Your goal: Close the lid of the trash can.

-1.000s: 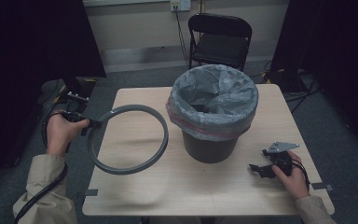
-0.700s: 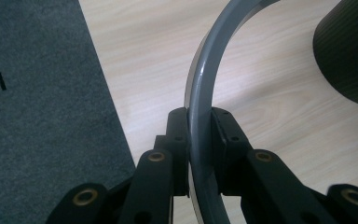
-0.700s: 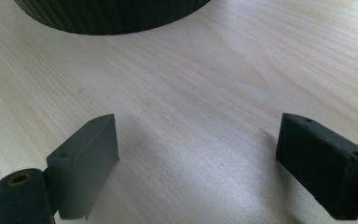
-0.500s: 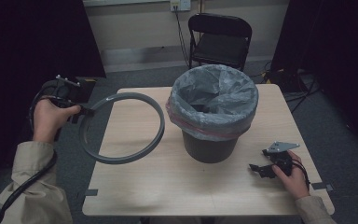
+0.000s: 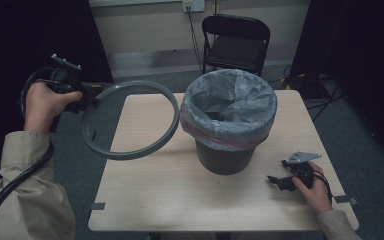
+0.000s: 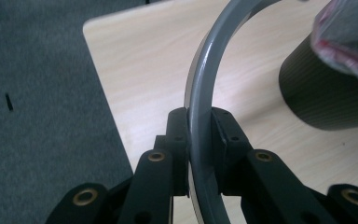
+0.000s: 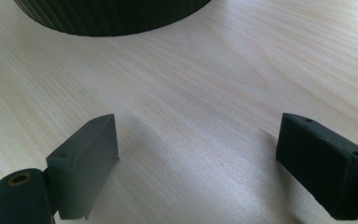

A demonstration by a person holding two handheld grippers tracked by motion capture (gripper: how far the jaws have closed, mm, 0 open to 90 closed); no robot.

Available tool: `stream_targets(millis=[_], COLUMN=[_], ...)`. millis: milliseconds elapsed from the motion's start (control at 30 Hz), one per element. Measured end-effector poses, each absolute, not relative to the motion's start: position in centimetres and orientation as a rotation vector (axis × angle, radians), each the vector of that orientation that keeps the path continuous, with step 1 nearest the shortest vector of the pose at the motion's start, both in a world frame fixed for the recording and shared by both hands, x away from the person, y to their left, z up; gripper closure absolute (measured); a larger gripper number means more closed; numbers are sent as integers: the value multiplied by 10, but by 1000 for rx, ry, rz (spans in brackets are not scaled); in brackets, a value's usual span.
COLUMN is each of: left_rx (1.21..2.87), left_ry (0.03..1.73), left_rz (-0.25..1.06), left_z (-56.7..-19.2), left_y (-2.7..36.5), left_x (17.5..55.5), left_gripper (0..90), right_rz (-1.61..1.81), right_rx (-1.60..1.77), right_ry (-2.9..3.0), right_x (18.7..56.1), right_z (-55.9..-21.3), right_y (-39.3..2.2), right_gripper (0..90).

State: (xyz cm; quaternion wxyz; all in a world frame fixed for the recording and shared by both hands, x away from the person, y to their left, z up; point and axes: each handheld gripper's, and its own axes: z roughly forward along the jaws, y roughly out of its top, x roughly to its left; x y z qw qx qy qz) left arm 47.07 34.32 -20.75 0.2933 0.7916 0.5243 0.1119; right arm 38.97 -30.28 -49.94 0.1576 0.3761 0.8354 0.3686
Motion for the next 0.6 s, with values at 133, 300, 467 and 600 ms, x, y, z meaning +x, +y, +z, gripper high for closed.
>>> stream_targets(millis=[133, 300, 467, 600], left_rx=[2101, 2110, 2126, 2138], left_ry=[1379, 1355, 1321, 1286], left_rz=[299, 277, 261, 259], left_z=[-198, -192, -185, -182], left_y=[336, 322, 300, 280], left_x=[475, 483, 494, 503], left_gripper=[782, 782, 782, 781], right_rz=[1062, 1062, 1062, 1063], right_rx=[1079, 1079, 1083, 1082], right_ry=[2390, 2390, 2390, 2390], right_x=[390, 390, 390, 390], right_z=[-499, -499, -499, -499], right_y=[-303, -303, -303, -303], right_gripper=[117, 117, 117, 117])
